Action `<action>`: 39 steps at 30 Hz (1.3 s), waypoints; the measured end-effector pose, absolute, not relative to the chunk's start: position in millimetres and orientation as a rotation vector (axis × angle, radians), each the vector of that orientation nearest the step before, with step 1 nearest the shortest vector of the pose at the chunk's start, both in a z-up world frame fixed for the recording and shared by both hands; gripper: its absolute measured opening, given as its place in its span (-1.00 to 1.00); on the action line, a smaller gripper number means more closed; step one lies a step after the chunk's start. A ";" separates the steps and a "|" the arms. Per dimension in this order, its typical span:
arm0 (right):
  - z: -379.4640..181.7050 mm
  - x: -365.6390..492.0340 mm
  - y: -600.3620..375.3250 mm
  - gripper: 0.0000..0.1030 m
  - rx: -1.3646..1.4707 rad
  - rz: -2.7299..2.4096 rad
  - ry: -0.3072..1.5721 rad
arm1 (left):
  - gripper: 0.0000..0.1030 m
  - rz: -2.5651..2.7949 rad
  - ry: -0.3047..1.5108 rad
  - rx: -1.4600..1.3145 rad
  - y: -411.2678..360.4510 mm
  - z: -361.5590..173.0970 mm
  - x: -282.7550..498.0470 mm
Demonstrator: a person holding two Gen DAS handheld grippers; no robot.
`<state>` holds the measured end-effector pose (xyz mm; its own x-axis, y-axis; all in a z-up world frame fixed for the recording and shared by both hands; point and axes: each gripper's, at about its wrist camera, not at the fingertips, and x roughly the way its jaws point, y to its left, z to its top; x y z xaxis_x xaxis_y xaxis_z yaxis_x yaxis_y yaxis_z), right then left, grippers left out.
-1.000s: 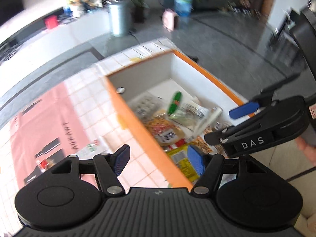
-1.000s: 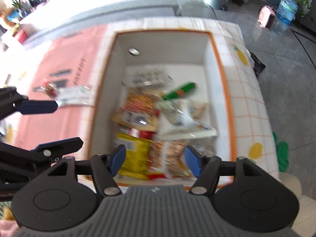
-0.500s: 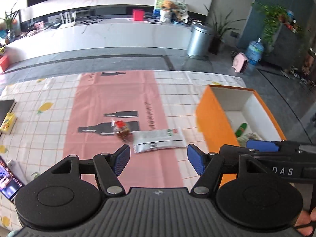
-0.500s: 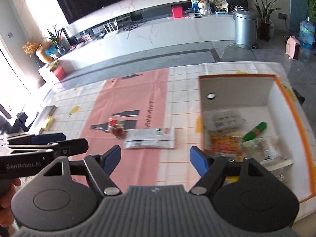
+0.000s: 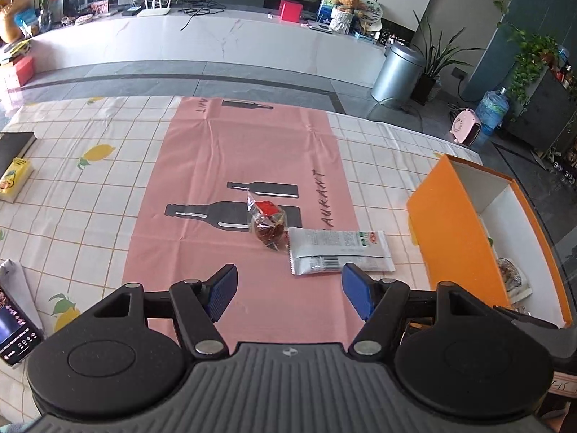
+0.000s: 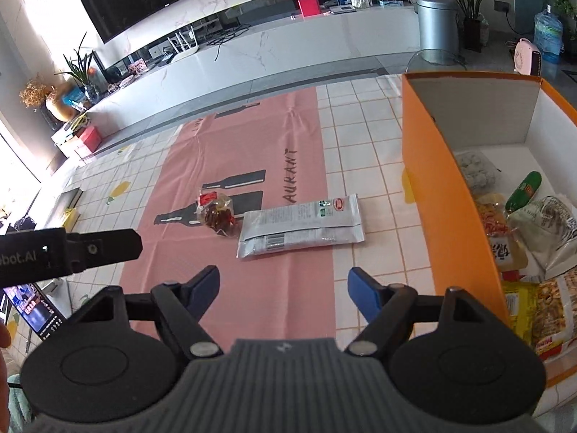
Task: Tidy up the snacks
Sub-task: 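Grasp the red-tagged clear snack bag with the left tool while the right tool grasps the white packet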
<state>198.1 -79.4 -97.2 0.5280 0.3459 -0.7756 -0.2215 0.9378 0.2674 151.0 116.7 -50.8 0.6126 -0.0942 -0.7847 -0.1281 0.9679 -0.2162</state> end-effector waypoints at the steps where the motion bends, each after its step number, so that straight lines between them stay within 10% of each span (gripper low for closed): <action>1: -102.1 202.4 -75.2 0.47 0.132 0.336 0.964 | 0.52 0.022 0.920 -0.267 119.6 -55.0 154.6; 39: -175.9 293.8 -44.5 0.29 0.128 0.271 0.966 | 0.59 -0.004 0.881 -0.484 165.2 -136.5 222.9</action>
<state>293.8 -44.5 -175.9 0.5382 0.2838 -0.7936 -0.1706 0.9588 0.2272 222.9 165.2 -136.5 0.6434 -0.1993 -0.7391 -0.1923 0.8925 -0.4081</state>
